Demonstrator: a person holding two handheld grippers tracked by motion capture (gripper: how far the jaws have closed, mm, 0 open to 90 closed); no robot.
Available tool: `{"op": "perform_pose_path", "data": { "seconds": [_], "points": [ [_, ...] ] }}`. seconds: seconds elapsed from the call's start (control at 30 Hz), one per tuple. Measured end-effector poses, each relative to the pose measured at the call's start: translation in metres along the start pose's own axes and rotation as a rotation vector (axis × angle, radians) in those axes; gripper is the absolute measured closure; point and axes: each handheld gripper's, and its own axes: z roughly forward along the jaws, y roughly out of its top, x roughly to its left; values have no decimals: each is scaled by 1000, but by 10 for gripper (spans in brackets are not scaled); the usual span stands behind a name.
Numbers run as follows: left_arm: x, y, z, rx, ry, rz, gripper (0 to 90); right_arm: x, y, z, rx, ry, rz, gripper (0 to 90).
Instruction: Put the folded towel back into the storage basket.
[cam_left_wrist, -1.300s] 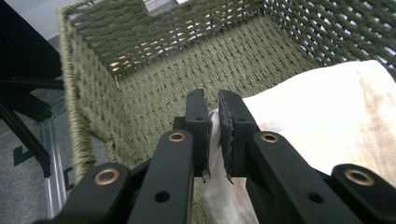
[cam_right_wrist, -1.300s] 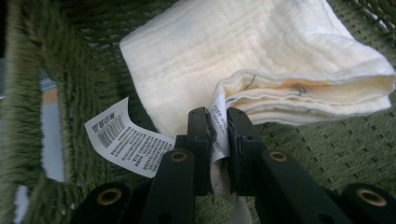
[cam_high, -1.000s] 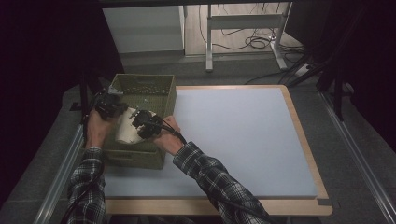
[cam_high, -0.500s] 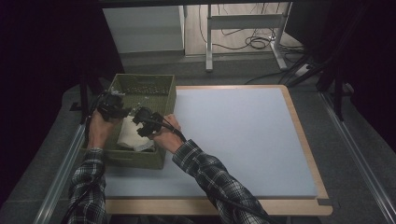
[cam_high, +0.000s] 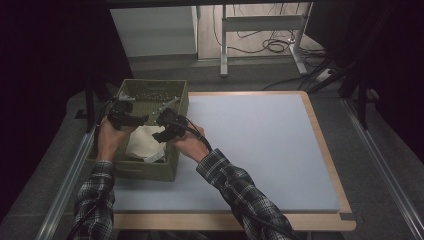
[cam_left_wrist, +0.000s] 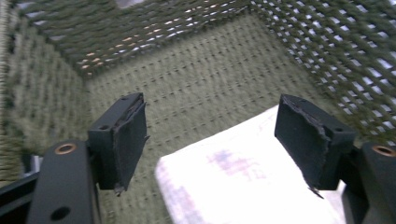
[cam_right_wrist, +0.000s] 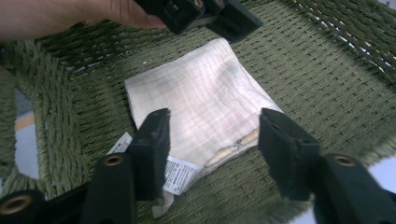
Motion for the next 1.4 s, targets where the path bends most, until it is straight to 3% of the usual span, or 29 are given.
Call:
{"op": "perform_pose_path", "data": {
  "seconds": [0.17, 0.3, 0.67, 0.83, 1.13, 1.4],
  "points": [
    [-3, 3, 0, -18, -44, -36, 190, -4, -6, -9, -30, 11, 2, 290],
    [-8, 5, 0, -15, -60, -41, 140, -6, -11, -15, -42, 21, -3, 227],
    [-16, 12, 0, -13, -147, -94, 86, -13, -27, -35, -77, 55, -21, 124],
    [-24, 19, -1, 3, -171, -78, 61, -19, -36, -45, -96, 61, -20, 102],
    [-48, 35, 2, 46, -158, -17, 27, -29, -56, -62, -103, 58, -24, 63],
    [-61, 46, 1, 49, -167, 2, 5, -39, -78, -75, -104, 57, -7, 50]
  ]
}}
